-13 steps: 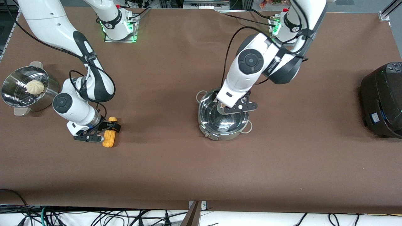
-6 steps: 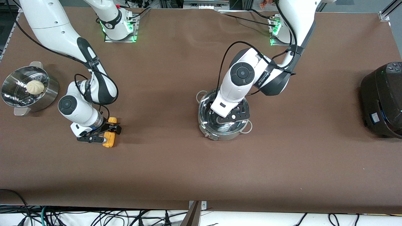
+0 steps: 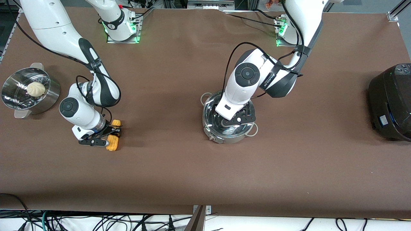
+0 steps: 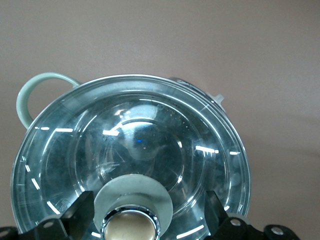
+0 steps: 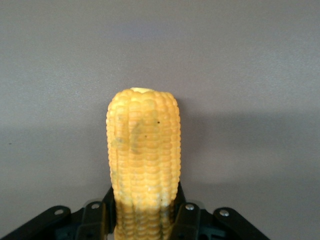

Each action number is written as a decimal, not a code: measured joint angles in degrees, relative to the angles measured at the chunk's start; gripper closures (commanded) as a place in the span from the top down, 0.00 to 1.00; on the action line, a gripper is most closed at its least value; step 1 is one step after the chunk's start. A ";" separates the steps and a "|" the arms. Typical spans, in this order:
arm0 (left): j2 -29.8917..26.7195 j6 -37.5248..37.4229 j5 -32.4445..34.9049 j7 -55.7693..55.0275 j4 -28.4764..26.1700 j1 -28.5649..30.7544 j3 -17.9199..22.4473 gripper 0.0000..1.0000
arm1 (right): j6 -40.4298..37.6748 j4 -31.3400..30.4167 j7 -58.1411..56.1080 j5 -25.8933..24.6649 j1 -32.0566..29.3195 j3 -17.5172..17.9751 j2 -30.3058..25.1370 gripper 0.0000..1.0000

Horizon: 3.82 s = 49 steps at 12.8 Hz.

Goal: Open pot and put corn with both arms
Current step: 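Grasp the corn with the right gripper while the left gripper grasps the lid knob, then lift the lid off the pot with the left gripper while the right gripper carries corn, then lower the right gripper's corn into the pot while the left gripper sets down the lid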

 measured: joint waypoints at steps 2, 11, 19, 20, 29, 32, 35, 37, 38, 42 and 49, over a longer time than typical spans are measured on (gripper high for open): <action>0.00 -0.40 0.03 0.31 -0.57 -0.16 -0.03 0.97 | -0.02 0.11 -0.01 0.00 0.02 0.00 -0.08 0.00; -0.08 -3.33 0.12 3.16 -1.30 -0.32 -0.87 0.67 | -21.53 6.79 -0.01 0.00 0.21 1.77 -9.52 0.00; -0.58 -4.30 0.33 3.17 -1.31 -0.17 -0.69 0.12 | -41.77 20.90 0.00 0.00 0.32 5.73 -11.31 0.00; -0.58 -4.30 0.33 3.17 -1.31 -0.16 -0.69 0.00 | -41.77 20.90 -0.01 0.00 0.34 5.90 -11.24 0.00; -2.67 -8.47 0.29 3.15 -1.14 0.60 -0.69 0.00 | -41.67 21.23 6.83 -0.01 9.13 6.92 -11.20 0.00; -6.52 -13.08 -0.12 4.48 -1.12 2.50 -0.65 0.00 | -41.67 21.40 7.82 -0.01 9.24 6.92 -11.15 0.00; -10.18 -18.00 -0.90 12.03 -1.17 7.00 -0.31 0.00 | -40.52 21.45 13.44 0.00 12.91 7.04 -10.79 0.00; -11.53 -20.07 -0.96 19.06 -1.66 10.82 0.51 0.00 | -38.58 23.17 21.74 0.00 18.31 7.17 -9.05 0.00; -12.05 -20.33 -0.98 23.26 -2.40 12.36 1.52 0.00 | -38.15 25.36 25.89 -0.03 21.29 7.18 -7.21 0.00; -13.66 -20.14 -1.12 40.85 -7.61 16.15 9.10 0.00 | -37.60 37.38 36.84 -0.43 29.20 6.91 1.71 0.00; -14.06 -0.45 -1.19 62.21 -23.47 19.58 19.62 0.00 | -27.61 46.06 50.98 -2.41 37.89 5.74 11.68 0.00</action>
